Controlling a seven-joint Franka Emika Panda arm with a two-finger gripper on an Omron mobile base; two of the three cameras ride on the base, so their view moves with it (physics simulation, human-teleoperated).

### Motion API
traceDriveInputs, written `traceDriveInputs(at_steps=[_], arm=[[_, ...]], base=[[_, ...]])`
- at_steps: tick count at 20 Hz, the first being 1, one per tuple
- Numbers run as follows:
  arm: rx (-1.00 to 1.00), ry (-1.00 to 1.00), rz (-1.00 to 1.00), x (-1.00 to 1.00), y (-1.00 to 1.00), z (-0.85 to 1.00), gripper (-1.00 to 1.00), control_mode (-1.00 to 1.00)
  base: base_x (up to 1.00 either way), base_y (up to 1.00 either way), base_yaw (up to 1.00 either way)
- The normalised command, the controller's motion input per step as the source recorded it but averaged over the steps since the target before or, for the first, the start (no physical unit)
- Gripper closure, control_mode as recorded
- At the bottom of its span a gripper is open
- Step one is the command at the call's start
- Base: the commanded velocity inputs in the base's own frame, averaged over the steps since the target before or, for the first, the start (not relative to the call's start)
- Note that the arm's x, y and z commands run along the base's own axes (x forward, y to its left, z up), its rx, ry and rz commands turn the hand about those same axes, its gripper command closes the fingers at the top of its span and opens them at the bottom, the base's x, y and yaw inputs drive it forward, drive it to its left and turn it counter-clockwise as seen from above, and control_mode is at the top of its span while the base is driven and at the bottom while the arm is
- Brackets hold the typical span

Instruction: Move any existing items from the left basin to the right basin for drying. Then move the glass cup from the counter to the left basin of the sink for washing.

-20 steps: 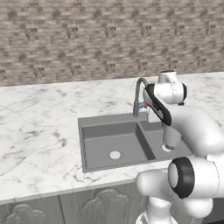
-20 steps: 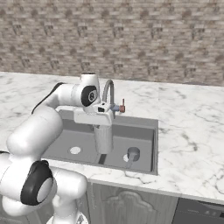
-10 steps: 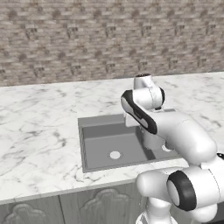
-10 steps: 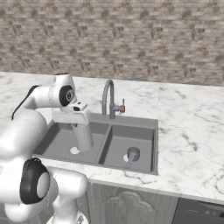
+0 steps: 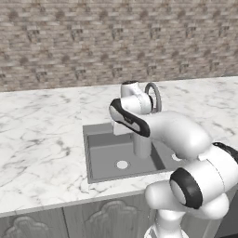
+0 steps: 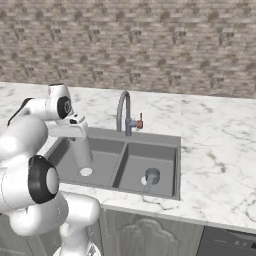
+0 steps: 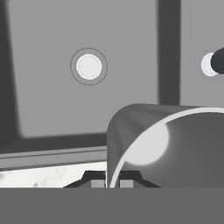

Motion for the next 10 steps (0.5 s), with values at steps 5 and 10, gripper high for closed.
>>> traceDriveInputs(at_steps=[5,10], arm=[[0.0,0.01,0.01,0.52,0.48,-0.22,1.0,-1.0],[0.0,0.0,0.01,0.44,0.35,-0.29,1.0,-1.0]], base=[[0.0,0.0,0.0],[0.0,0.0,0.0]])
